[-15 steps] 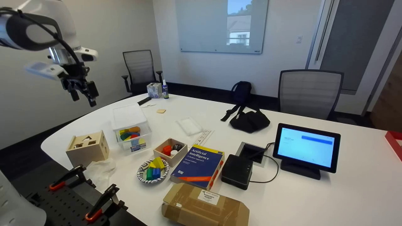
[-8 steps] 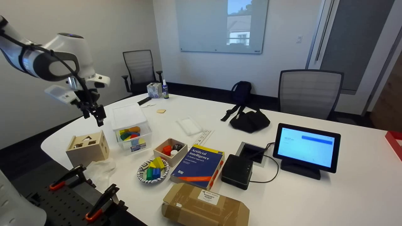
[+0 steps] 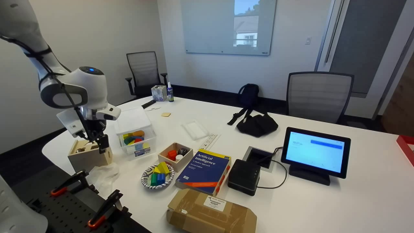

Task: Use the paper towel to clean the table

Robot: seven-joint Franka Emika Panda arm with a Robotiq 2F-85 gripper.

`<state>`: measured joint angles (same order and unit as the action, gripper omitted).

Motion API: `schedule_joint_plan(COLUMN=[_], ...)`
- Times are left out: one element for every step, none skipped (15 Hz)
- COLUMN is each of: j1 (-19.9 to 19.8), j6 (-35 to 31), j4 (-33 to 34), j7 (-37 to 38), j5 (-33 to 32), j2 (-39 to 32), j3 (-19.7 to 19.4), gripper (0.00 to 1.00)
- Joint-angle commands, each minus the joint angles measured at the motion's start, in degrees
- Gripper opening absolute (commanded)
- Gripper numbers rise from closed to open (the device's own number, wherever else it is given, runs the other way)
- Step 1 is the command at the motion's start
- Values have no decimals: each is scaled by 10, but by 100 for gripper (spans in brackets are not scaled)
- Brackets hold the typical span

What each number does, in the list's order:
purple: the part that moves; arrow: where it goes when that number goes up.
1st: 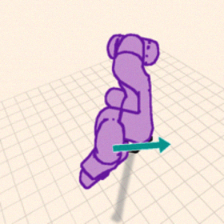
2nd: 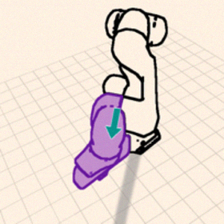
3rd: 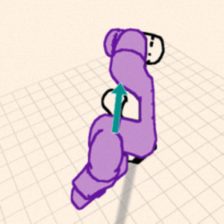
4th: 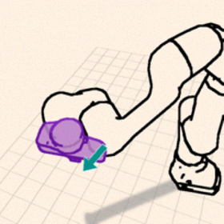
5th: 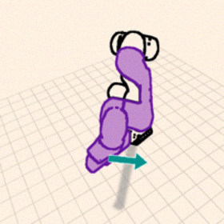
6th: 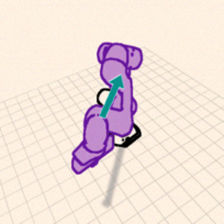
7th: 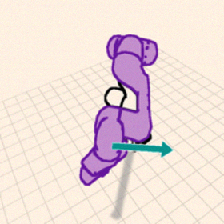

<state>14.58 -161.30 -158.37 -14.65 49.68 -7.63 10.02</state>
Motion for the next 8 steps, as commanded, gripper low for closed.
schedule_joint_plan(j1=[-8, -9, -9, -11, -15, -17, -20, -24], j6=[-22, -23, -26, -28, -31, -36, -43, -50], j4=[38, 48, 57, 69, 82, 93, 109, 124], j7=[-57, -67, -67, -71, -78, -77, -81, -83], j5=[73, 84, 88, 92, 95, 94, 95, 94], j2=[-79, -101, -122, -145, -167, -186, -208, -228], j3=[14, 14, 10, 8, 8, 7, 9, 10], gripper=[100, 100, 100, 100, 100, 100, 100, 100])
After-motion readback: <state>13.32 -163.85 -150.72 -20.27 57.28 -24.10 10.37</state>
